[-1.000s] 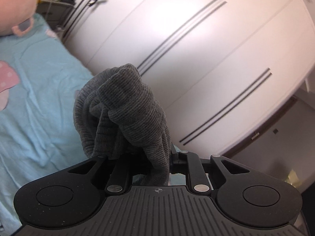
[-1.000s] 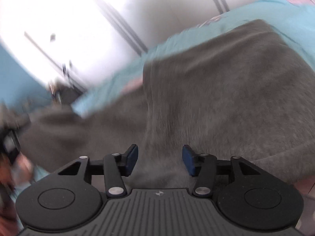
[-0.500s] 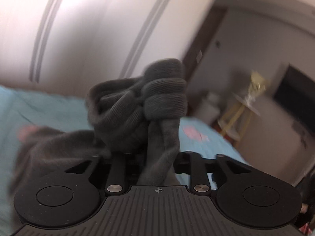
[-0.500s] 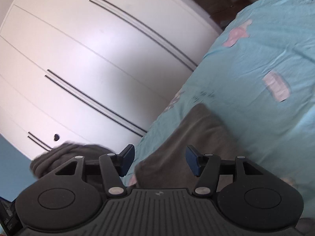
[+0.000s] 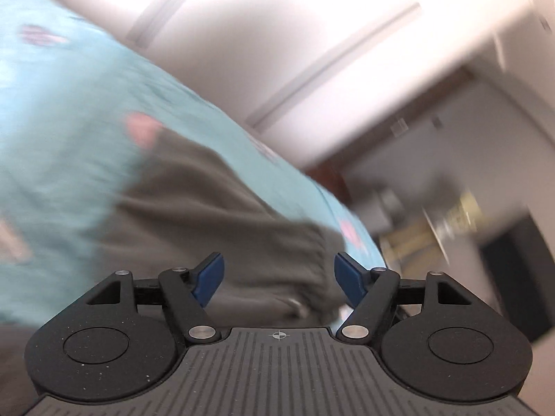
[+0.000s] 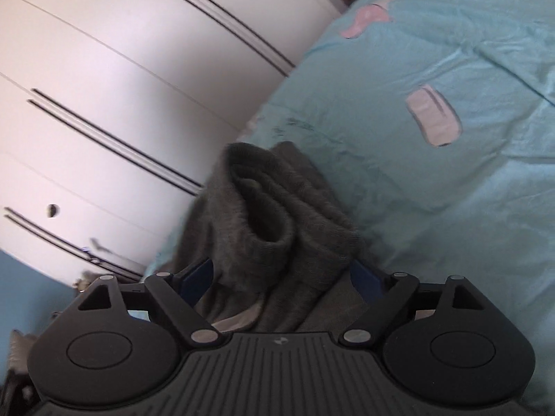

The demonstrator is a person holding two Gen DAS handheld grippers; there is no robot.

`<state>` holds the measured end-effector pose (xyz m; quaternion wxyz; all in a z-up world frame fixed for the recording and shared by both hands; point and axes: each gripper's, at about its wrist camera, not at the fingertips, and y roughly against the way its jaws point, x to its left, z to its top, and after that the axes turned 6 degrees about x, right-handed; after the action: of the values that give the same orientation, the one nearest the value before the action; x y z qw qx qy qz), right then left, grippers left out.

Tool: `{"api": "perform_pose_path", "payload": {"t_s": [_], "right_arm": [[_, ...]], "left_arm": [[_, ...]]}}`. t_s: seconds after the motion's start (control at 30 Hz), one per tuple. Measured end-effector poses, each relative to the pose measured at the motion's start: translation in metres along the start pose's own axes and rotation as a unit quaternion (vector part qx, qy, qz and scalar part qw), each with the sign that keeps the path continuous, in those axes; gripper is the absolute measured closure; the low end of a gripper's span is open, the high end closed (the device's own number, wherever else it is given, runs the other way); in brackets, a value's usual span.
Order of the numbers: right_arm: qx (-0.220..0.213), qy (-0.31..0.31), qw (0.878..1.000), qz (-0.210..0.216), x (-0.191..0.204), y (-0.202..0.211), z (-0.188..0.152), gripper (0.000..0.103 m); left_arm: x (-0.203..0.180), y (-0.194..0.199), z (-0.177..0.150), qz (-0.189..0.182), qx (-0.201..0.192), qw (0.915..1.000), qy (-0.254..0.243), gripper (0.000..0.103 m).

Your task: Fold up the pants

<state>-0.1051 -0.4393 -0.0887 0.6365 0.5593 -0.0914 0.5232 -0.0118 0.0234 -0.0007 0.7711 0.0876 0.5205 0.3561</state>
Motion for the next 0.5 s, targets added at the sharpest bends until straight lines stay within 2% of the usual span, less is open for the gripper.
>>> {"api": "perform_pose_path", "payload": {"t_s": [0.17,0.27,0.33,0.4,0.43,0.47,0.5], "right_arm": [[-0.002,-0.021,1.000,0.002,-0.006,0.006,0.004,0.017],[-0.020,0.024,0.999,0.020,0.015,0.017,-0.004,0.021],[-0.006,0.033,0.999,0.034,0.024,0.011,-0.006,0.021],[0.009,0.021,0.999,0.032,0.025,-0.002,-0.003,0.029],[0.016,0.015,0.999,0.032,0.023,-0.011,-0.001,0.044],[0.021,0.001,0.999,0.032,0.021,-0.019,0.000,0.053],[0.024,-0.012,0.999,0.023,0.018,-0.027,0.002,0.056]], "left_arm": [[0.026,0.049,0.009,0.021,-0.060,0.9968,0.047,0.024],[0.025,0.052,0.017,0.026,-0.080,0.9952,0.051,0.023],[0.029,0.058,0.021,0.024,-0.090,0.9943,0.053,0.022],[0.031,0.057,0.024,0.016,-0.090,0.9938,0.062,0.022],[0.033,0.056,0.024,0.012,-0.087,0.9936,0.071,0.022],[0.035,0.056,0.024,0.010,-0.083,0.9933,0.079,0.022],[0.037,0.058,0.023,0.011,-0.080,0.9929,0.087,0.022]]}}
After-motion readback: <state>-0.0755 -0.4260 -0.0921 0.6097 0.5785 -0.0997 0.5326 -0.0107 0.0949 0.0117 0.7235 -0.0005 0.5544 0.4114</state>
